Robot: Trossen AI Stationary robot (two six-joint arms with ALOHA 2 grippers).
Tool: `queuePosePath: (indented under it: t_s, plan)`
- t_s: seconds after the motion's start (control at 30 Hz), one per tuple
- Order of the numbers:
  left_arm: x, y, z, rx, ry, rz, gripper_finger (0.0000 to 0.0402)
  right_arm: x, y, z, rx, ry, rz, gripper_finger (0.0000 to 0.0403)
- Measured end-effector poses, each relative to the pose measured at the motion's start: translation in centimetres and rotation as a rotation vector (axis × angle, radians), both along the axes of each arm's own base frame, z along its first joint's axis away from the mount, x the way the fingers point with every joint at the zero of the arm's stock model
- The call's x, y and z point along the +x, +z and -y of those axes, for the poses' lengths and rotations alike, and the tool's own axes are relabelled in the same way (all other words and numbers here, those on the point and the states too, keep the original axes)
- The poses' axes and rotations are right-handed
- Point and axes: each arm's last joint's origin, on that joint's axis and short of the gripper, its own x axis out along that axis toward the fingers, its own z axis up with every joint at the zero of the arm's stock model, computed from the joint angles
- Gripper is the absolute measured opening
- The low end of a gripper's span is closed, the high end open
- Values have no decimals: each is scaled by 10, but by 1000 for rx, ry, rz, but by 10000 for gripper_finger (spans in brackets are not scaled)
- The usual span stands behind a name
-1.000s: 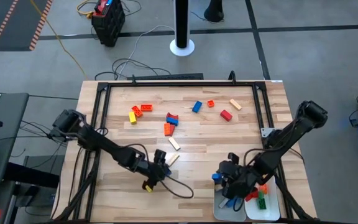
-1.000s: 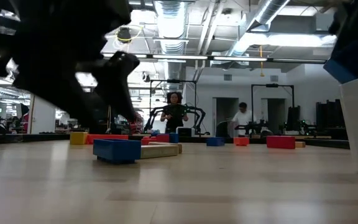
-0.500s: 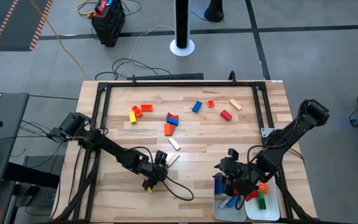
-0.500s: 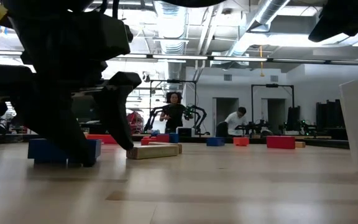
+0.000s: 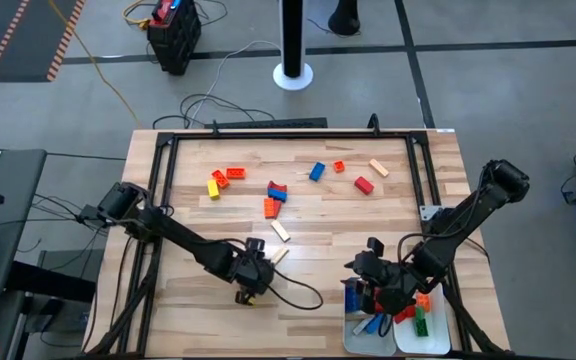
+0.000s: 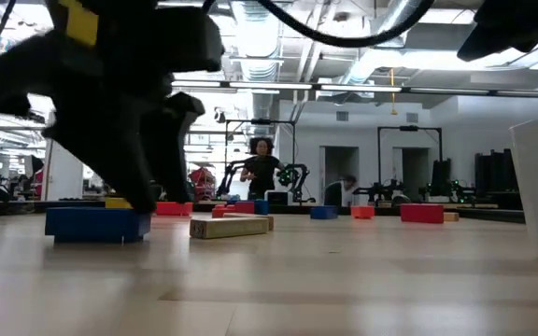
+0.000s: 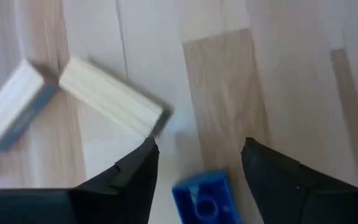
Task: Sort blocks by size
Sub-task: Put the large blue game piece into the gray bin
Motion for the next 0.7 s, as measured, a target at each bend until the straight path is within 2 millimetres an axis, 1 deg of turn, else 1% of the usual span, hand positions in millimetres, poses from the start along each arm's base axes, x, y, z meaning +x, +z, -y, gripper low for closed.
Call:
queuePosePath:
  t_s: [0.13, 0.23, 0.37, 0.47, 0.6, 0.7]
  plan:
    - [-2, 1, 2, -42, 82, -17, 236, 0, 0, 0, -5, -3, 4, 222]
    - [-7, 0, 0, -44, 136, -63, 248, 0, 0, 0, -5, 0, 4, 222]
    - [-15, -9, -3, -39, 184, -112, 261, 0, 0, 0, -7, 2, 4, 222]
    - [-20, -16, -5, -53, 183, -144, 266, 0, 0, 0, -16, 7, 7, 222]
    - [-23, -21, -7, -65, 180, -138, 264, 1, 1, -1, -24, 13, 16, 222]
    - [-23, -22, -7, -53, 156, -141, 241, 1, 1, -1, -35, 16, 22, 222]
